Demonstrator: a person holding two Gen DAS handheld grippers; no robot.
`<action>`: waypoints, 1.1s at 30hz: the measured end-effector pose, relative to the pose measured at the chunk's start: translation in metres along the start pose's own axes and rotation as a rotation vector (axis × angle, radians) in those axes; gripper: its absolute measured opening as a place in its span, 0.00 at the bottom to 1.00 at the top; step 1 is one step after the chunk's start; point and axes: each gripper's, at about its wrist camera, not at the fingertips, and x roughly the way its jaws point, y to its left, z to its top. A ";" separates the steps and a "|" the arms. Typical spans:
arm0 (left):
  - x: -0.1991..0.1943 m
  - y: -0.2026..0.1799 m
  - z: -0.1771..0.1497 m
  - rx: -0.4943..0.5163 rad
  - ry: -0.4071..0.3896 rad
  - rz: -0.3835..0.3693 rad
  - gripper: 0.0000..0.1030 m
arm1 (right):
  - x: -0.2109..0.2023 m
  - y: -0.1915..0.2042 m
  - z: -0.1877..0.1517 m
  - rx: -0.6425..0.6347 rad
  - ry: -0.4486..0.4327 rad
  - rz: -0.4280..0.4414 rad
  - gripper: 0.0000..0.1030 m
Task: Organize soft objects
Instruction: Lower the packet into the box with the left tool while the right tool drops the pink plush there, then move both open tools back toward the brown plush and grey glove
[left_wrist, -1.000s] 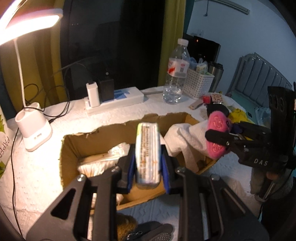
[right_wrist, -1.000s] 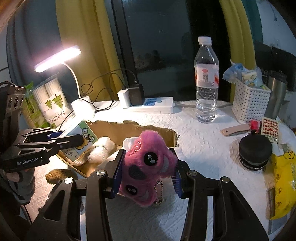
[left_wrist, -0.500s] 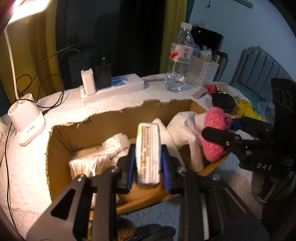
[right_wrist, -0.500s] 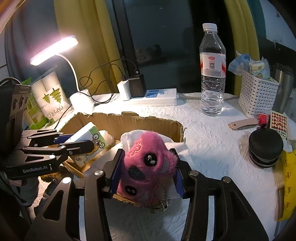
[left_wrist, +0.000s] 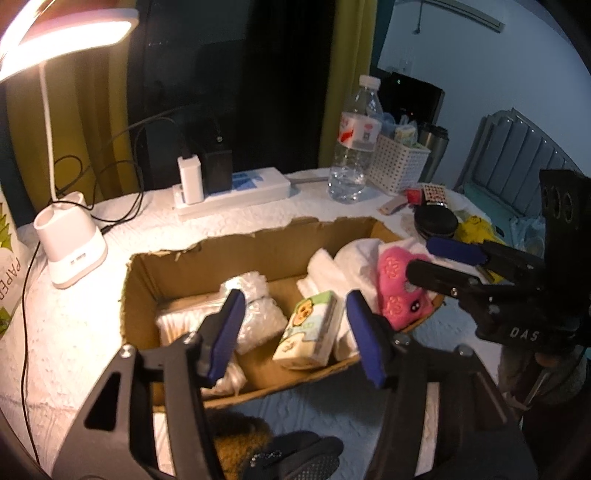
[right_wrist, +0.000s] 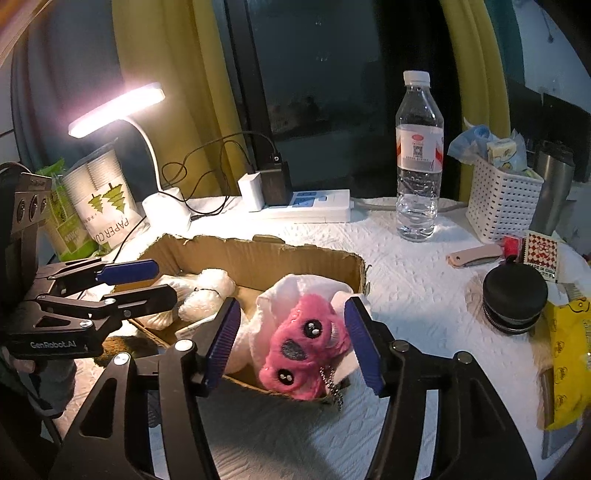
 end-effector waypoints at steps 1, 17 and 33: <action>-0.003 0.001 0.000 -0.003 -0.006 -0.001 0.57 | -0.002 0.002 0.000 -0.002 -0.001 -0.002 0.60; -0.048 0.011 -0.016 -0.029 -0.065 -0.024 0.57 | -0.029 0.039 -0.002 -0.041 -0.020 -0.022 0.60; -0.078 0.038 -0.050 -0.071 -0.079 -0.030 0.58 | -0.033 0.083 -0.018 -0.070 0.007 -0.024 0.60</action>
